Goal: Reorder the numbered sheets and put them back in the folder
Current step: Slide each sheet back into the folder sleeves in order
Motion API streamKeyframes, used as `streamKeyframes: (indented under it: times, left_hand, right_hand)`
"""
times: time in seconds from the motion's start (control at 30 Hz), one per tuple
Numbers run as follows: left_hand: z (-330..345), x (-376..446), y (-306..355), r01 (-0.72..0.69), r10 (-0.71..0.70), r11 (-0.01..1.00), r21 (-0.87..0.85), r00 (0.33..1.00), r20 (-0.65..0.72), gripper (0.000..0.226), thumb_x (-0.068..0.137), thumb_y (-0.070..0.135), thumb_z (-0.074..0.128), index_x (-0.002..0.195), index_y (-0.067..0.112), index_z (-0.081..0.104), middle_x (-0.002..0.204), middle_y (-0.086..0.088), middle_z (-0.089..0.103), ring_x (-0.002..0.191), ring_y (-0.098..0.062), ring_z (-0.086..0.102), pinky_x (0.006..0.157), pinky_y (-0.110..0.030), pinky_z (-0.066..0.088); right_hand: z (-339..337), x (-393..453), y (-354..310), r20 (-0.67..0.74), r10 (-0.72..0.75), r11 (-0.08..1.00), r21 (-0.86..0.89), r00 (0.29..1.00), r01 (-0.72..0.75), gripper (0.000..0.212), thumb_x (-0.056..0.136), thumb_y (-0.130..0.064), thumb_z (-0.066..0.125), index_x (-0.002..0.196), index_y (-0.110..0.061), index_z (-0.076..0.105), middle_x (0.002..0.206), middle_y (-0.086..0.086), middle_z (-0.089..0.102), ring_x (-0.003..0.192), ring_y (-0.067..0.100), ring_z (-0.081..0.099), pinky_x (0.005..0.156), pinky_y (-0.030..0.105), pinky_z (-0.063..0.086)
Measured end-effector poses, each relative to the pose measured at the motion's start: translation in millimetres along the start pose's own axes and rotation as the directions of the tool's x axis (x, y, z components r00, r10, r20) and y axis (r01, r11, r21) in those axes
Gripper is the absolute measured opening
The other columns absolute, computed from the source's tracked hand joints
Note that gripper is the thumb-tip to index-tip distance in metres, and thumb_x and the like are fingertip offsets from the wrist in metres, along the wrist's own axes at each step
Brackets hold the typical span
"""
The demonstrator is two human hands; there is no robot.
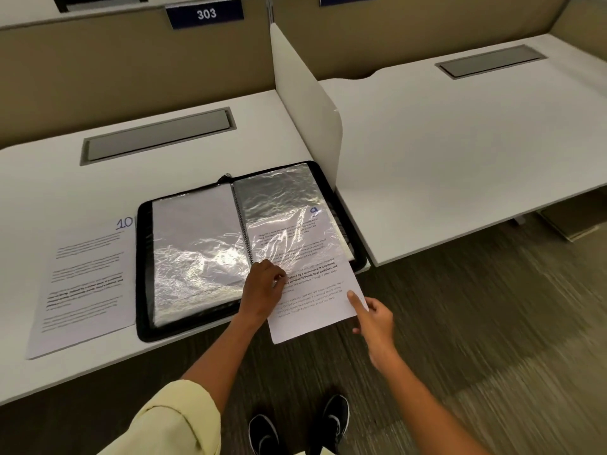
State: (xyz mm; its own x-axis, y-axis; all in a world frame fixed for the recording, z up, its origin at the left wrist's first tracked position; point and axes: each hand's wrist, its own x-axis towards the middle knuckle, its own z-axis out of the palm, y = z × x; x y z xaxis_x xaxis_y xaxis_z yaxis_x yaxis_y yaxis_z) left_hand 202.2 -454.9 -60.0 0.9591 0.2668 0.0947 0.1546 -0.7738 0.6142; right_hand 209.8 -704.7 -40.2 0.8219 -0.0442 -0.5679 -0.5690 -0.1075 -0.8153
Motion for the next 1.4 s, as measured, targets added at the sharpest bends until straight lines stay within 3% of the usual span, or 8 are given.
streamKeyframes:
  times: [0.13, 0.4, 0.57, 0.77, 0.93, 1.23, 1.4]
  left_hand:
    - [0, 1, 1, -0.014, 0.014, 1.000, -0.009, 1.000, 0.004, 0.003, 0.088, 0.012, 0.070, 0.090, 0.013, 0.071, 0.090, 0.000, 0.060, 0.090, -0.017, 0.050, 0.076, -0.033, 0.046]
    - [-6, 2, 8, -0.030, 0.031, 0.999, -0.028, 0.999, 0.030, 0.005, 0.087, 0.007, 0.068, 0.089, 0.009, 0.072, 0.090, -0.005, 0.063, 0.091, -0.021, 0.052, 0.077, -0.034, 0.047]
    - [-12, 1, 10, -0.066, 0.066, 0.996, -0.054, 0.998, -0.001, 0.002, 0.086, 0.004, 0.068, 0.086, 0.007, 0.068, 0.088, -0.008, 0.063, 0.087, -0.024, 0.053, 0.073, -0.039, 0.048]
    - [-14, 1, 8, -0.075, 0.076, 0.995, -0.059, 0.997, 0.018, 0.004, 0.087, 0.007, 0.067, 0.088, 0.011, 0.068, 0.088, -0.005, 0.061, 0.086, -0.019, 0.049, 0.073, -0.033, 0.044]
    - [-13, 0, 8, -0.061, 0.063, 0.996, -0.065, 0.998, 0.030, 0.004, 0.087, 0.008, 0.067, 0.089, 0.010, 0.069, 0.090, -0.005, 0.061, 0.089, -0.019, 0.050, 0.075, -0.031, 0.043]
    - [-20, 2, 5, -0.036, 0.038, 0.996, -0.077, 0.999, 0.031, 0.006, 0.086, 0.008, 0.066, 0.086, 0.012, 0.070, 0.091, -0.004, 0.064, 0.090, -0.020, 0.053, 0.074, -0.032, 0.045]
    - [-22, 2, 3, -0.016, 0.019, 0.996, -0.086, 0.999, 0.041, 0.005, 0.088, 0.010, 0.066, 0.088, 0.012, 0.071, 0.094, -0.004, 0.065, 0.091, -0.019, 0.056, 0.074, -0.031, 0.047]
  right_hand:
    - [14, -23, 16, 0.122, 0.068, 0.988, 0.133, 0.990, -0.084, 0.031, 0.087, -0.029, 0.075, 0.113, -0.014, 0.065, 0.101, 0.006, 0.075, 0.071, 0.019, 0.068, 0.061, 0.028, 0.052]
    - [43, -28, 3, 0.064, 0.029, 0.980, 0.196, 0.997, -0.041, 0.017, 0.094, -0.014, 0.067, 0.110, -0.009, 0.063, 0.099, 0.012, 0.073, 0.071, 0.016, 0.071, 0.063, 0.027, 0.057]
    - [61, -19, -11, 0.052, 0.032, 0.984, 0.175, 0.998, -0.041, 0.015, 0.097, -0.013, 0.064, 0.111, -0.010, 0.061, 0.099, 0.013, 0.072, 0.073, 0.016, 0.071, 0.063, 0.025, 0.058]
    - [64, -22, -1, 0.029, 0.032, 0.988, 0.152, 0.999, -0.036, 0.012, 0.095, -0.018, 0.067, 0.107, -0.015, 0.067, 0.101, 0.007, 0.073, 0.077, 0.015, 0.066, 0.064, 0.024, 0.053]
    - [70, -24, 9, 0.021, 0.063, 0.995, 0.075, 0.998, -0.065, 0.009, 0.096, -0.015, 0.065, 0.101, -0.011, 0.070, 0.096, 0.010, 0.073, 0.077, 0.014, 0.068, 0.064, 0.022, 0.053]
    - [107, -8, -13, -0.085, 0.026, 0.995, 0.100, 0.996, -0.018, 0.011, 0.096, -0.009, 0.065, 0.087, -0.004, 0.069, 0.086, 0.013, 0.073, 0.073, 0.016, 0.072, 0.067, 0.025, 0.059]
    - [117, -11, -10, -0.113, 0.041, 0.989, 0.149, 0.993, -0.024, 0.013, 0.099, -0.012, 0.060, 0.101, -0.003, 0.069, 0.094, 0.014, 0.073, 0.080, 0.018, 0.073, 0.066, 0.025, 0.060]
